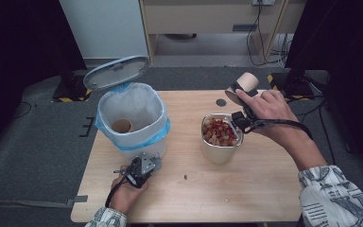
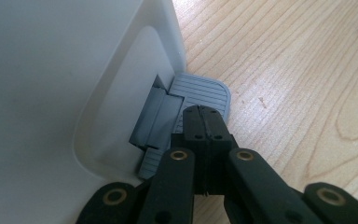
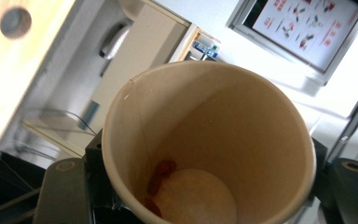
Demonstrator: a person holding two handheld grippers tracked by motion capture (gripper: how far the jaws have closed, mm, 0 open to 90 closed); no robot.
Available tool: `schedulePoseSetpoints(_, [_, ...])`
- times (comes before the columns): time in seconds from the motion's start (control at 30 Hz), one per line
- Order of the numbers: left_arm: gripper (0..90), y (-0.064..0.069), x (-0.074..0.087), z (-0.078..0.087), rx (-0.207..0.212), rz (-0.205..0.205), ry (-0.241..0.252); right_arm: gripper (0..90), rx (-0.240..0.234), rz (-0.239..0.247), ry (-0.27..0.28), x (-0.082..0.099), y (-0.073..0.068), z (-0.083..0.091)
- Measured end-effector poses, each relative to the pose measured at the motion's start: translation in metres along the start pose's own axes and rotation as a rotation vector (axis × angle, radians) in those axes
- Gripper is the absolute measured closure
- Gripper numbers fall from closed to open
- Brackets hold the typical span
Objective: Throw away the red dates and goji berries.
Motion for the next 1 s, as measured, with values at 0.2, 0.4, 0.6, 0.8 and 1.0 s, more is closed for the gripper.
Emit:
schedulePoseSetpoints(0.2, [89.9,0.000,0.000,0.000,0.000,0.000,0.000,31.1,-0.048,-0.187,0.020,0.001,-0.001,-0.003])
schedulePoseSetpoints(0.4, [89.9,0.000,0.000,0.000,0.000,0.000,-0.002,31.0,-0.062,-0.232,0.033,-0.003,-0.001,-0.003])
schedulePoseSetpoints(0.6, [89.9,0.000,0.000,0.000,0.000,-0.001,-0.001,30.8,-0.085,-0.310,0.060,-0.012,0.001,-0.005])
schedulePoseSetpoints(0.8, [89.9,0.000,0.000,0.000,0.001,-0.001,-0.001,30.7,-0.109,-0.394,0.097,-0.023,0.004,-0.007])
schedulePoseSetpoints(1.0, [89.9,0.000,0.000,0.000,0.000,-0.001,-0.002,30.6,-0.121,-0.459,0.126,-0.031,0.009,-0.009])
Point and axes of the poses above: each handheld gripper's, and its own axes: z roughly backward along the jaws, x roughly out of its underside, y roughly to its right, the point moved 7 cm from there along -z, roughly forward along the jaws, and after that the axes turned 8 degrees about -y, right-handed, at the moved point
